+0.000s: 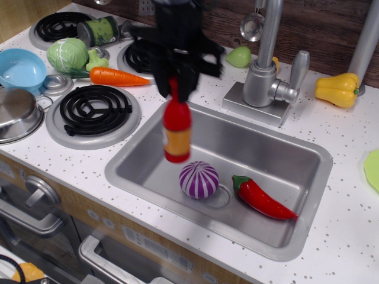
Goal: Put red bottle in sink
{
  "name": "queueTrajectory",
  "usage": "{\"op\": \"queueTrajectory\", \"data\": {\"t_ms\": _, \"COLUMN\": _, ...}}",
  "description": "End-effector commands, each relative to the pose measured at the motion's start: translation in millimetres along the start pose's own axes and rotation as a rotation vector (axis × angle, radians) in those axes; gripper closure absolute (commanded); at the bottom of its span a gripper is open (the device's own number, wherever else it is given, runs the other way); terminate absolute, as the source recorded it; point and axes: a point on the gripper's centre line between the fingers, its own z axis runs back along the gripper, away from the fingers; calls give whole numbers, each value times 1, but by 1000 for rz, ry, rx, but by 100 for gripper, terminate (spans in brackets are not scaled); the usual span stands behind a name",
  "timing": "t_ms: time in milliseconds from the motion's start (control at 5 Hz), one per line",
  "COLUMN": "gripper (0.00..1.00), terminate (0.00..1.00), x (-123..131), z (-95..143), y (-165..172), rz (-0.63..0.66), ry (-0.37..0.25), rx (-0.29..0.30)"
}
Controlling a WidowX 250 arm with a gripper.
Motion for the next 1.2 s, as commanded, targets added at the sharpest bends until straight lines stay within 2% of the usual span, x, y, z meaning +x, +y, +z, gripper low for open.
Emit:
{"op": "queueTrajectory", "data": {"t_ms": 0, "gripper": 100, "terminate": 0, "x": -1, "z": -20, "y": -22, "rz": 16, "ry": -30, "rx": -38}}
{"op": "queueTrajectory", "data": {"t_ms": 200, "gripper": 100, "terminate": 0, "x": -8, "z": -28, "y": -34, "rz": 60, "ry": -32, "rx": -53}}
{"op": "queueTrajectory", "data": {"t_ms": 400, "gripper": 100, "terminate": 0, "x": -11, "z": -39, "y": -41, "rz": 66, "ry": -46, "rx": -37}}
{"op": "queueTrajectory", "data": {"t_ms": 600, "gripper": 100, "terminate": 0, "x": -12, "z": -48, "y": -42, "rz": 72, "ry": -101, "rx": -35}}
{"op": "queueTrajectory", "data": {"t_ms": 800, "gripper": 0, "terminate": 0, "x": -15, "z": -47, "y": -41, "rz": 55, "ry": -125, "rx": -43}}
{"op": "queueTrajectory", "data": {"t_ms": 1000, "gripper": 0, "terminate": 100, "x": -15, "z": -47, "y": -41, "rz": 55, "ry": -125, "rx": -43}}
